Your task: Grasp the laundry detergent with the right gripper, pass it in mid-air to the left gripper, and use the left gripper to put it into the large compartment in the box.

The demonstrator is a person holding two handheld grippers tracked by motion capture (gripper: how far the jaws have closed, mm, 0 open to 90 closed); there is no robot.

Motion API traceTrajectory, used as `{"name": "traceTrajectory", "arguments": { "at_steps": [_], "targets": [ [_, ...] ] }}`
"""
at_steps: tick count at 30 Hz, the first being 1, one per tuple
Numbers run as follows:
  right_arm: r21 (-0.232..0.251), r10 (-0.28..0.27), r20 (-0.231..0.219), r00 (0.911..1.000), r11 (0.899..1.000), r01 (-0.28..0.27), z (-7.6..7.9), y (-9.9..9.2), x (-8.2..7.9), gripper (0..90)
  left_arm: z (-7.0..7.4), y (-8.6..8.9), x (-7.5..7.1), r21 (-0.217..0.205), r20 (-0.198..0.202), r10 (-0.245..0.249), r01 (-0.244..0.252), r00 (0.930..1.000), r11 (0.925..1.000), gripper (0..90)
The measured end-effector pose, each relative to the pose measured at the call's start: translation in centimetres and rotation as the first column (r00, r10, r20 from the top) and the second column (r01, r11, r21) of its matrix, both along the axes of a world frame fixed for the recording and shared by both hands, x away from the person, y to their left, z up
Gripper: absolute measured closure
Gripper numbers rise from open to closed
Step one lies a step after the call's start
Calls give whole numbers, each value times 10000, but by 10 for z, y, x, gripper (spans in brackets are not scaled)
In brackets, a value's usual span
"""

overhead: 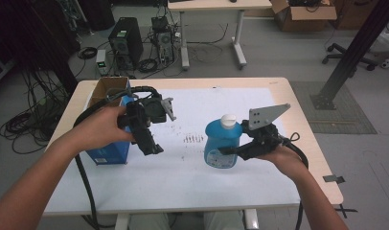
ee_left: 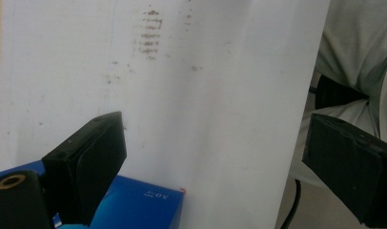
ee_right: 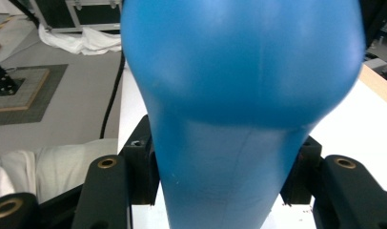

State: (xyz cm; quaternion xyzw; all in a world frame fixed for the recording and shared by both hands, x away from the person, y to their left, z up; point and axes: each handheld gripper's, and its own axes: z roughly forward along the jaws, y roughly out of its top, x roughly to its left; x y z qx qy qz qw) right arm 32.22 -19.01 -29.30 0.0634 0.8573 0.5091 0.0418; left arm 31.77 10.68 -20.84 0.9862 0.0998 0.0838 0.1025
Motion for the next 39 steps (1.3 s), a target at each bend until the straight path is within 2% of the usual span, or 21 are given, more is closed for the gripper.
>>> {"name": "traceTrajectory", "arguments": {
  "at_steps": [13, 26, 39],
  "targets": [
    [-283, 911, 151, 9957, 9955, -906, 11, 18, -1, 439, 15, -16, -5, -29, -77, -464, 463, 9989, 9989, 78],
    [-458, 1297, 213, 9913, 9906, -1286, 9, 34, 1, 441, 20, -29, -9, 101, -250, -857, 859, 9960, 9962, 79],
    [-514, 1492, 247, 9885, 9877, -1478, 8, 54, 7, 441, 22, -35, -10, 69, -273, -1005, 1007, 9946, 9949, 79]
  ]
}}
